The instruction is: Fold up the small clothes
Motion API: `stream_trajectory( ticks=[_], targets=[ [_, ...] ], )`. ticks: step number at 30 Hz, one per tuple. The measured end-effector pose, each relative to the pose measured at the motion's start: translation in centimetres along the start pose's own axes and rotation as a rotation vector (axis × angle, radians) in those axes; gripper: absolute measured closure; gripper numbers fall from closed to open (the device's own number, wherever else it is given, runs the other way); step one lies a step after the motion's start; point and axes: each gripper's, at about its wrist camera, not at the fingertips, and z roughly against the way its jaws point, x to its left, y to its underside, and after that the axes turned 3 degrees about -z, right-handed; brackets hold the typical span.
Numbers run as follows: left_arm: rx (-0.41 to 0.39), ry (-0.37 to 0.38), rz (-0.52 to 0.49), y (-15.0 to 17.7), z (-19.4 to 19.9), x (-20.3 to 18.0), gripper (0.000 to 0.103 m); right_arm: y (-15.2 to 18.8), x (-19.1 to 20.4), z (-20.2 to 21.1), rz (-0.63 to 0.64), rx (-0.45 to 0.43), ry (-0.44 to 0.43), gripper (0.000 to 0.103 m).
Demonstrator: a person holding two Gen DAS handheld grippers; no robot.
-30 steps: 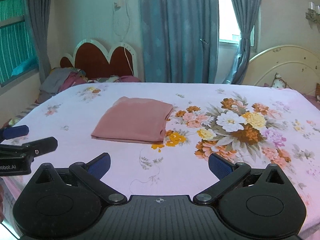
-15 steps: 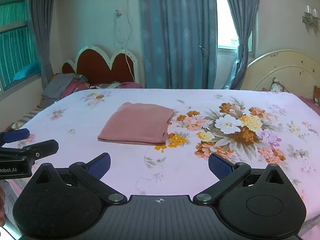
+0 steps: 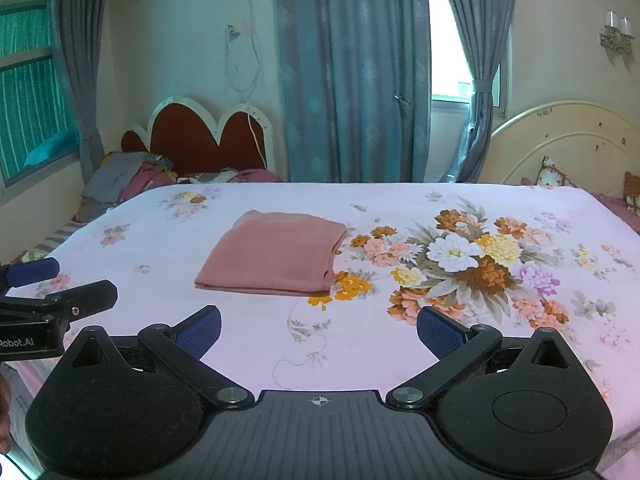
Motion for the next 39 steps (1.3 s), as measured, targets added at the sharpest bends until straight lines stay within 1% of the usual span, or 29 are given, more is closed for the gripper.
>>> stream_trajectory(
  ticks=[39],
  targets=[
    [0.003, 0.01, -0.024, -0.57, -0.69, 0.19, 0.0, -0.19, -0.09, -0.67, 0.001, 0.011, -0.006, 0.0]
  ],
)
